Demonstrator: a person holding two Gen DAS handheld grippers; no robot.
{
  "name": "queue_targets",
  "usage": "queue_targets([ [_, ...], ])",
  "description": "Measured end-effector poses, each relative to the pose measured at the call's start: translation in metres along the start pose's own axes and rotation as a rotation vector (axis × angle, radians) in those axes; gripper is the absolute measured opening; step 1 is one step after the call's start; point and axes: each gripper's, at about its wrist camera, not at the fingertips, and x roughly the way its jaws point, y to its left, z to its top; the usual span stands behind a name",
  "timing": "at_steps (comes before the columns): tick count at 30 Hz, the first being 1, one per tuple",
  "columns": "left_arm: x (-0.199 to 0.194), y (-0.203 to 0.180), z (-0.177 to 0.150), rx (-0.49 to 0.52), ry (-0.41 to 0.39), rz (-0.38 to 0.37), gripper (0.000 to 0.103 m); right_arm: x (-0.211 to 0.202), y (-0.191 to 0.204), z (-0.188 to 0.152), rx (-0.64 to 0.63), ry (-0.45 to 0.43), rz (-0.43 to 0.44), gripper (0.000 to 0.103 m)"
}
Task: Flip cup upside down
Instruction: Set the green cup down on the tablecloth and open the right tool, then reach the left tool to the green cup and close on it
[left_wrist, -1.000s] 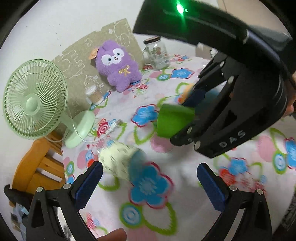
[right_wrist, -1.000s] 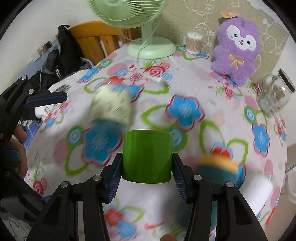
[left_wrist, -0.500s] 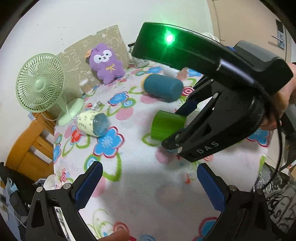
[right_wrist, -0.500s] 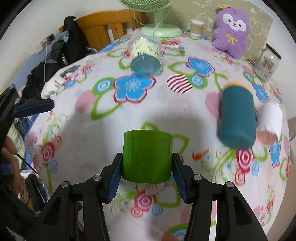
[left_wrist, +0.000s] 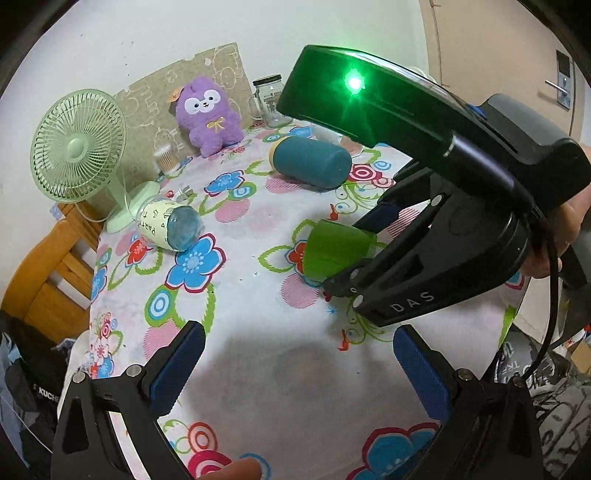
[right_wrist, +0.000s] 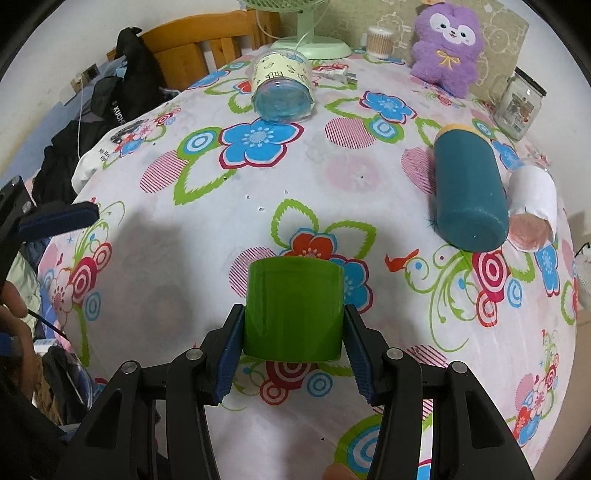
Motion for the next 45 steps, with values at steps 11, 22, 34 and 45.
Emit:
queue_targets([
  [11,-0.01,0.007,0.0,-0.086,-0.036,0.0,0.103,-0.021,-0.018,0.005,0.095,-0.05,0.041,0.096],
  [22,-0.028,0.008,0.006,-0.288,-0.142,-0.024,0.103,-0.099,-0.053,-0.019,0.158,-0.264,-0.022,0.096],
  [34,-0.016,-0.004,0.013,-0.6,-0.2,0.039,0.103,-0.127,-0.108,-0.061,0.266,-0.347,-0.024,0.096],
  [45,0.02,-0.016,0.017,-0.704,-0.1,0.087,0.103,-0.102,-0.12,-0.078,0.266,-0.311,0.03,0.096],
])
